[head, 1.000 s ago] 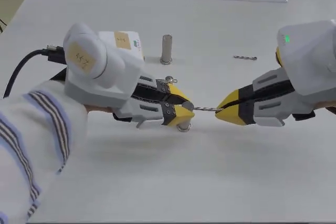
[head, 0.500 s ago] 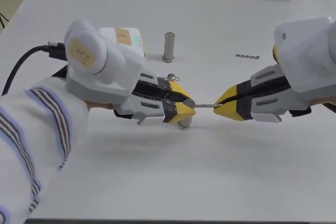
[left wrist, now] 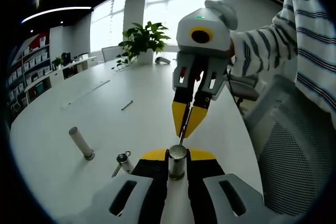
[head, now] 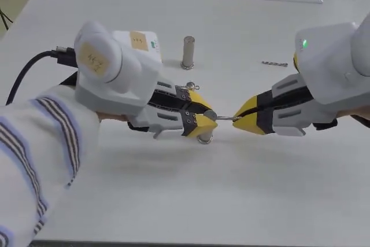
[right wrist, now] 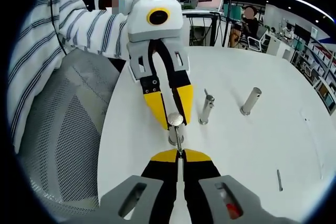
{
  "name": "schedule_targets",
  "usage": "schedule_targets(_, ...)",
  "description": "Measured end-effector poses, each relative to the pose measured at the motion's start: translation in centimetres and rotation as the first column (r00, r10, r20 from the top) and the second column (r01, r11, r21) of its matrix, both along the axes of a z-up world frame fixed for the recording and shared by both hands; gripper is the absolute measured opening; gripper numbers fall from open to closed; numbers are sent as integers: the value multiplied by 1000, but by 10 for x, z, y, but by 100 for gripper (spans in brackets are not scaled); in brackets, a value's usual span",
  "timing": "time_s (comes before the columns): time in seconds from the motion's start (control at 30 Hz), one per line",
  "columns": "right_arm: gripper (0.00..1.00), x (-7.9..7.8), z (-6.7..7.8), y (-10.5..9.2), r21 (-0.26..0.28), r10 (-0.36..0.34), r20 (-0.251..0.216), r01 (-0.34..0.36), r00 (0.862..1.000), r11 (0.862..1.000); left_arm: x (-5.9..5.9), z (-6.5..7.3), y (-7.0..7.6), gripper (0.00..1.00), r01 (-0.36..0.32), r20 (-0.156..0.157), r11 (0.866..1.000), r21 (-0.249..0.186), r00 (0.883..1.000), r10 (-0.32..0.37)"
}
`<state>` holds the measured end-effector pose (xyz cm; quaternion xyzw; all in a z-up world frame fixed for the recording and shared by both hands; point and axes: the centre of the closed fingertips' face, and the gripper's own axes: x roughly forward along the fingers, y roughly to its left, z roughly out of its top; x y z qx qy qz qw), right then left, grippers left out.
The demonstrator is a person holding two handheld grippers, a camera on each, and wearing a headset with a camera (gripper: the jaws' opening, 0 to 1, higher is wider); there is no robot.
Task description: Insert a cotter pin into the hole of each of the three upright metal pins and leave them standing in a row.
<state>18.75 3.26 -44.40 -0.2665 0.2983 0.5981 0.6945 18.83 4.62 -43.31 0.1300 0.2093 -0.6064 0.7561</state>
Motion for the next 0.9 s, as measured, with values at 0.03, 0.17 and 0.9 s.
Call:
schedule_targets(0.03,0,-1,1,0,-4,-2,-1,2,1000,1000,0,0,0,9,0,0,1000,0,1000,0)
schedule_targets(0.17,0,-3,3,5,2,7,-2,-7,1000,1000,1,0,-1,9,1,-1,1000,1,1000,-1)
schedule_targets(0.9,0,-4,3,14,-10,90,9,-90,996,996,1,1,-1,9,1,0,1000,7,1000,-1)
